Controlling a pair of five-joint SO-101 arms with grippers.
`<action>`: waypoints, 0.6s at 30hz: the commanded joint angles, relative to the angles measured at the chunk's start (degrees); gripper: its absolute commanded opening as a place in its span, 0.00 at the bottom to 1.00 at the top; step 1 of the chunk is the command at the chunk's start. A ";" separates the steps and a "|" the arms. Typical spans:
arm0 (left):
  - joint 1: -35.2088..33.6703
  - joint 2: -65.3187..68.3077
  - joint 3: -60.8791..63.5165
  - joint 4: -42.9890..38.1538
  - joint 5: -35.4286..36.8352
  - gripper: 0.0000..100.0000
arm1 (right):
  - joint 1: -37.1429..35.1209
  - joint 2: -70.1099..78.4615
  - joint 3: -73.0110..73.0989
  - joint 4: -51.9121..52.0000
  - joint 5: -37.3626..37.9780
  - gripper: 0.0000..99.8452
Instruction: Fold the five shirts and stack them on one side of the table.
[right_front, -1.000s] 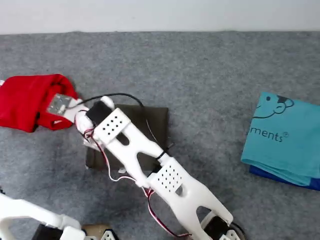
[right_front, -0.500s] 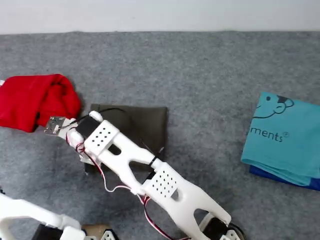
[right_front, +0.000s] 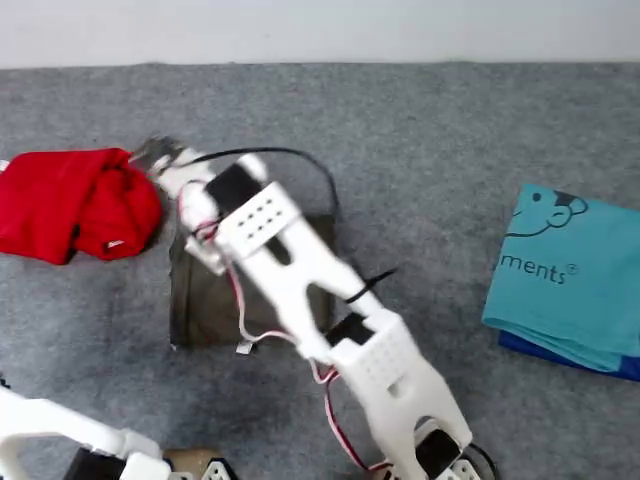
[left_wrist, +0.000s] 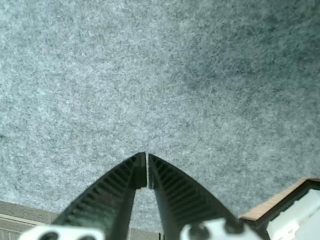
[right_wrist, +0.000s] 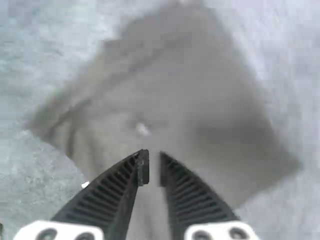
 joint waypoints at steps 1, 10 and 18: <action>-0.26 -1.85 -0.66 -0.62 -0.44 0.02 | 5.67 -6.55 4.13 2.33 -13.63 0.19; 0.00 -1.85 -0.66 -0.53 -0.44 0.02 | 9.63 -1.54 4.40 1.80 -19.60 0.33; -0.26 -1.85 -0.31 -0.53 -0.44 0.02 | 9.80 9.54 4.31 -3.38 -19.60 0.33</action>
